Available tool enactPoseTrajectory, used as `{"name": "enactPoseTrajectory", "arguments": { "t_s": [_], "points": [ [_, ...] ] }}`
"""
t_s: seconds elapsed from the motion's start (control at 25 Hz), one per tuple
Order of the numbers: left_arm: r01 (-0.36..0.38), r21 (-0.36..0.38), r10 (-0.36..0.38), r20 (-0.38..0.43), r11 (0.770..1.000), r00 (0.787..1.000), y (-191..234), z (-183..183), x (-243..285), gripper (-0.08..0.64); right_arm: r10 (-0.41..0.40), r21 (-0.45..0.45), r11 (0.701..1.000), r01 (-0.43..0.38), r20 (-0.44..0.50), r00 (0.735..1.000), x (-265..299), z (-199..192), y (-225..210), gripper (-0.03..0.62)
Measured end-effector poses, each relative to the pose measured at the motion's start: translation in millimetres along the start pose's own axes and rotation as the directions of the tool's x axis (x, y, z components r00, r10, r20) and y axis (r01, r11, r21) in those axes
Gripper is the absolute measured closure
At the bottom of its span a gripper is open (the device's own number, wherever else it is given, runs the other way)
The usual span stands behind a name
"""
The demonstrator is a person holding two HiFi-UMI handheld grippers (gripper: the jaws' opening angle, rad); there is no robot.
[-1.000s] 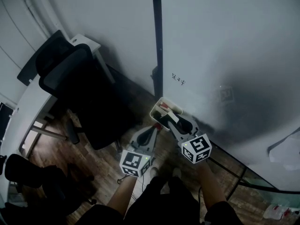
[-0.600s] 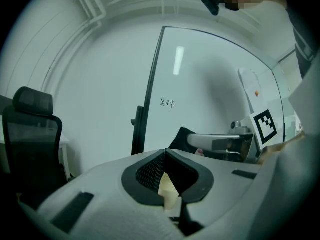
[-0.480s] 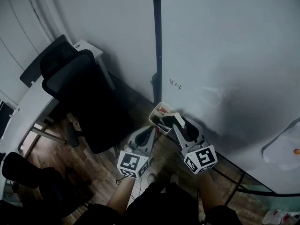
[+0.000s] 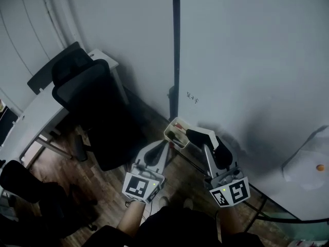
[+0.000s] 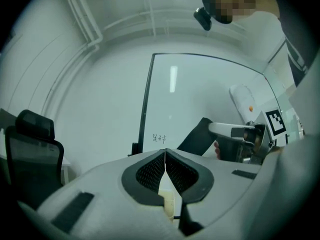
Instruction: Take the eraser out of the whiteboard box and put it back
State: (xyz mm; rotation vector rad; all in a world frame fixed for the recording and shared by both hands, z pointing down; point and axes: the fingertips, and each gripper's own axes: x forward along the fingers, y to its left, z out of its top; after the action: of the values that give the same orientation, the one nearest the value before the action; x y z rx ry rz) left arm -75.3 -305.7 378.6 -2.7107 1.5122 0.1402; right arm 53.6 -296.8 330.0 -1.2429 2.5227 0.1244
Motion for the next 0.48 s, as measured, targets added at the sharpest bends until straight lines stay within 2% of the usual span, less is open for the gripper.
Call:
{"name": "enactPoseTrajectory", "arguments": {
  "t_s": [0.2,0.48],
  "points": [
    [0.0,0.016,-0.001,0.068,1.0,0.998,-13,38,-10,0.555,0.005,0.01,1.0,-0.005,0.015,1.0,-7,7,-1,0.463],
    [-0.002,0.049,-0.002,0.063,0.999,0.998,-19,43,-15,0.555,0.015,0.024,1.0,-0.015,0.02,1.0,-10,8,1,0.463]
  ]
}}
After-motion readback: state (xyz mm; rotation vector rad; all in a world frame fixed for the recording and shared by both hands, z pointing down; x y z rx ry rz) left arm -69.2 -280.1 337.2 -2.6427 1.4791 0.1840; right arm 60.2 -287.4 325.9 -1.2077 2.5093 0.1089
